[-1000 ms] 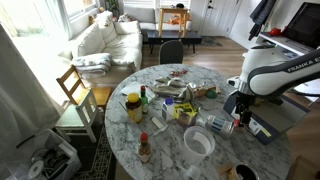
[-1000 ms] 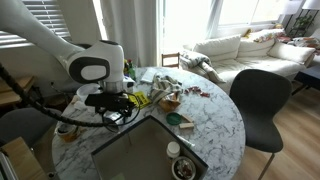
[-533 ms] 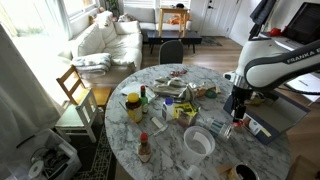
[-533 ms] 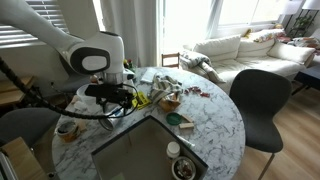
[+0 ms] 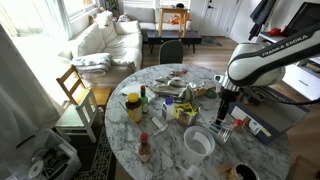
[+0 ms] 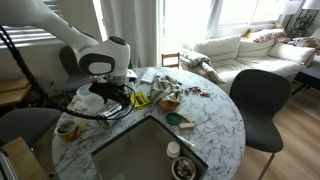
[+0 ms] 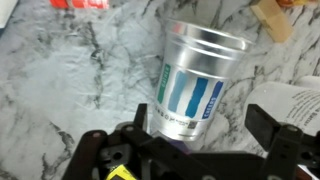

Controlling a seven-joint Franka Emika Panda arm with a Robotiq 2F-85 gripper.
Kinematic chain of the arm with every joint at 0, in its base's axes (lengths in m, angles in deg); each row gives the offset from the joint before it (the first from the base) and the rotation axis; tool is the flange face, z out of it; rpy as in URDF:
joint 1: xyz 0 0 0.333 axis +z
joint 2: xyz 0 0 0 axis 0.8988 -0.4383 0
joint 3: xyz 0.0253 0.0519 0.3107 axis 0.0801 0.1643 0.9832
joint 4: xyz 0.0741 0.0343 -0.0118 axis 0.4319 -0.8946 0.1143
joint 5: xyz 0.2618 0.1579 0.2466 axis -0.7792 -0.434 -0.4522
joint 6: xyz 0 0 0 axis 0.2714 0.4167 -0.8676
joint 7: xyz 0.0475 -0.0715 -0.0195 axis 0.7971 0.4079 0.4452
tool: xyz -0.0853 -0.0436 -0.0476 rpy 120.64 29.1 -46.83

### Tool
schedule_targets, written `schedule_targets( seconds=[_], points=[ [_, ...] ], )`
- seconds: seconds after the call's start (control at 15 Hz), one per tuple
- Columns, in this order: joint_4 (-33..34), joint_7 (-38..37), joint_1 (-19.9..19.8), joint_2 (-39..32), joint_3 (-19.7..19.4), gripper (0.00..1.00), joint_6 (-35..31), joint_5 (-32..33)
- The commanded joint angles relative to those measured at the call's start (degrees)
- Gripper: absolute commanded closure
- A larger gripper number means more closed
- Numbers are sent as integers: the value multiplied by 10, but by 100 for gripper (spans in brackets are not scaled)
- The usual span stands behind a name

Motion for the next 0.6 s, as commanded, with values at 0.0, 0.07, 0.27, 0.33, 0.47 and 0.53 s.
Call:
schedule_targets(
  seconds=[0.0, 0.07, 0.27, 0.33, 0.47, 0.53],
  points=[
    [33, 1, -9, -60, 14, 0, -25, -41],
    [38, -6, -9, -71, 16, 0, -31, -37],
    [49, -44, -5, -95, 13, 0, -51, -1],
    [52, -54, -4, -102, 13, 0, -51, 8],
    [59, -67, -5, -113, 15, 13, -43, 20],
    [62, -74, -6, -118, 16, 26, -40, 27]
  ],
)
